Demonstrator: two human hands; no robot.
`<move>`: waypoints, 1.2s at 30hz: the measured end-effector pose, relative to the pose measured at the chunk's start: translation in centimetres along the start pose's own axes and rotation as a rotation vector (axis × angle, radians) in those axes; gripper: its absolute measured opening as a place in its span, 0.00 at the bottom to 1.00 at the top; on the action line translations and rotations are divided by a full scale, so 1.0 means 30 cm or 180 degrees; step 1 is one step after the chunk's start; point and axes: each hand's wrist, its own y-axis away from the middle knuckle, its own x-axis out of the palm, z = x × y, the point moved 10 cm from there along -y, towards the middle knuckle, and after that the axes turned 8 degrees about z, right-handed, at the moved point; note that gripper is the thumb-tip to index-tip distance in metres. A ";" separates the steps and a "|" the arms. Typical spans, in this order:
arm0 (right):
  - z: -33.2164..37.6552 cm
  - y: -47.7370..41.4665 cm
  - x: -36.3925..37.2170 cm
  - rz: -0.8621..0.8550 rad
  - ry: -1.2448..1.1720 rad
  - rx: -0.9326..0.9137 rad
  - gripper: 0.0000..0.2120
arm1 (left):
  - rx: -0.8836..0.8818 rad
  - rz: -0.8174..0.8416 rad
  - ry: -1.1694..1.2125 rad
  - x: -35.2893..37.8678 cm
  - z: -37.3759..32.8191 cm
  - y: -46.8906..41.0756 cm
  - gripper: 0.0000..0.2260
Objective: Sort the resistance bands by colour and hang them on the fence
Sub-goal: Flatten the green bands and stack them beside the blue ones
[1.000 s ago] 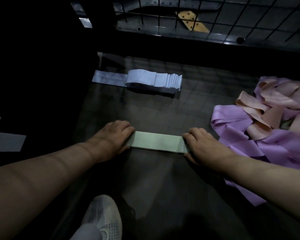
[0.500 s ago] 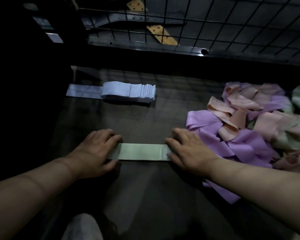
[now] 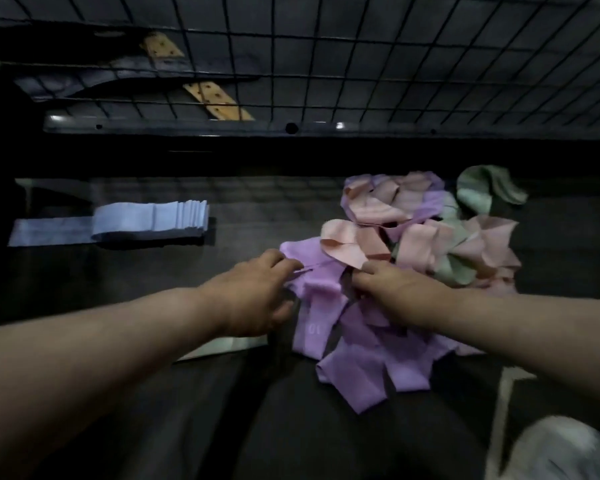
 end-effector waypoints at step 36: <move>-0.499 0.229 0.088 -0.0156 -0.0468 0.1636 0.24 | -0.0126 -0.1272 0.1309 -0.092 -0.210 -0.383 0.23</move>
